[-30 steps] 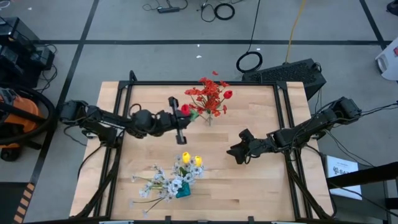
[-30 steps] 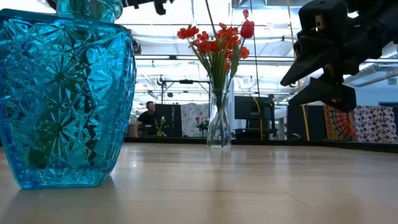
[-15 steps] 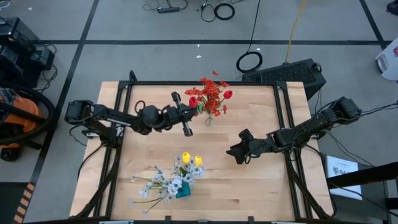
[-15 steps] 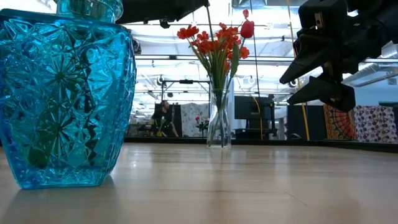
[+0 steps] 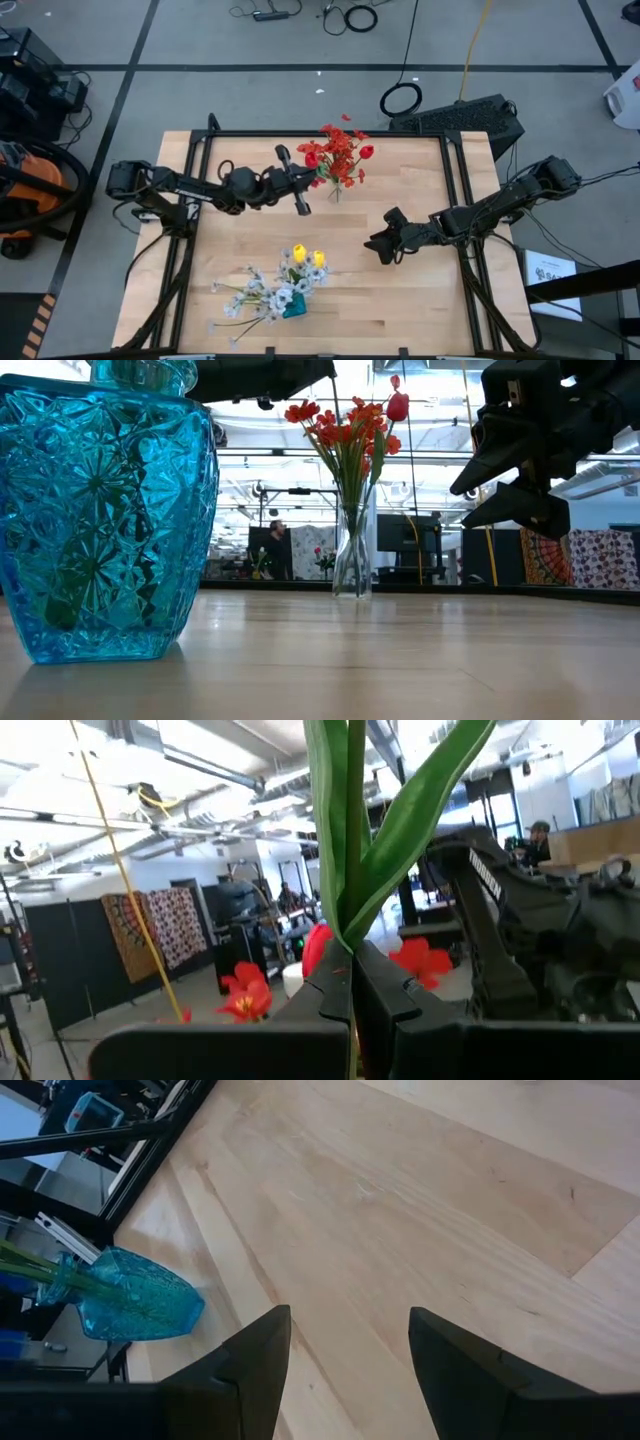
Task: Sort flowers into vase by color
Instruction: Put the red tulip into the transparent flower vase
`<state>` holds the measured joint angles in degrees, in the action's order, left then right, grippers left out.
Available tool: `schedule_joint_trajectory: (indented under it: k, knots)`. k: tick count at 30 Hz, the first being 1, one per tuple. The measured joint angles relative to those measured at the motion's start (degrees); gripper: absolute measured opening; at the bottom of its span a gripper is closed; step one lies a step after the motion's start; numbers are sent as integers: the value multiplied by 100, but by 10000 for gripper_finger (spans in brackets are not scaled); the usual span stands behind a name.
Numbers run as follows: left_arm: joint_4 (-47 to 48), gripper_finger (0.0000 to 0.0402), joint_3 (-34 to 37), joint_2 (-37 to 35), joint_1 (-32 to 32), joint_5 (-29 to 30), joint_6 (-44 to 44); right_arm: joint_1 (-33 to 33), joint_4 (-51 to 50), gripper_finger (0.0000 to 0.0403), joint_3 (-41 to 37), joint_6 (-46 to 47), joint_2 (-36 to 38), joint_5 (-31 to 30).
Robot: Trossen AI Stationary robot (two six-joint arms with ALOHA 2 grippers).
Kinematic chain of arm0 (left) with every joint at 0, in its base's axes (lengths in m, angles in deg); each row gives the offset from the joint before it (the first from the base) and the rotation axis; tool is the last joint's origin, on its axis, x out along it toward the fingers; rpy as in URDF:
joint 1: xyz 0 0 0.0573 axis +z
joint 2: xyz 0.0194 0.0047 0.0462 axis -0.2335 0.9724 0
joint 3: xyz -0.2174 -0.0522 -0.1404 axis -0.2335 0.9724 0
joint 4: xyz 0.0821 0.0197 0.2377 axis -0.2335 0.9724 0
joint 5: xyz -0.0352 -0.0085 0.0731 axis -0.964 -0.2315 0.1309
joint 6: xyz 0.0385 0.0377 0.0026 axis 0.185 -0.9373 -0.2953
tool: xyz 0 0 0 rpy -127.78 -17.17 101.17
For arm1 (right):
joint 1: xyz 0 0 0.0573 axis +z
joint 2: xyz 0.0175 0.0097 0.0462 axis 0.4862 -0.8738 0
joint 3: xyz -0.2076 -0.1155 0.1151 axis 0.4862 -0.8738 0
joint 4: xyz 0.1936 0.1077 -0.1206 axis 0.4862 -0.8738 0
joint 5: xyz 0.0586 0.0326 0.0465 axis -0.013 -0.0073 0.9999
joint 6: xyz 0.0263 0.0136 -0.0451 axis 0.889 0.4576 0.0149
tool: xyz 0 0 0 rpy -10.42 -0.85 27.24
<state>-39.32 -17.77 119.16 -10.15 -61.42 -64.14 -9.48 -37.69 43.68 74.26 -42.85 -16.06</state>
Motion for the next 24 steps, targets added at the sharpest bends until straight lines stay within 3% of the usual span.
schedule_joint_trajectory:
  k: [8,15,24]
  knots:
    - [-283,0,-2,-3,0,-54,-152,0,-2,196,0,-22,0,0]
    - [480,0,-2,-3,2,-54,-120,0,-7,196,0,-25,0,-2]
    - [99,0,-7,573,118,-56,630,0,-11,196,0,-107,0,-24]
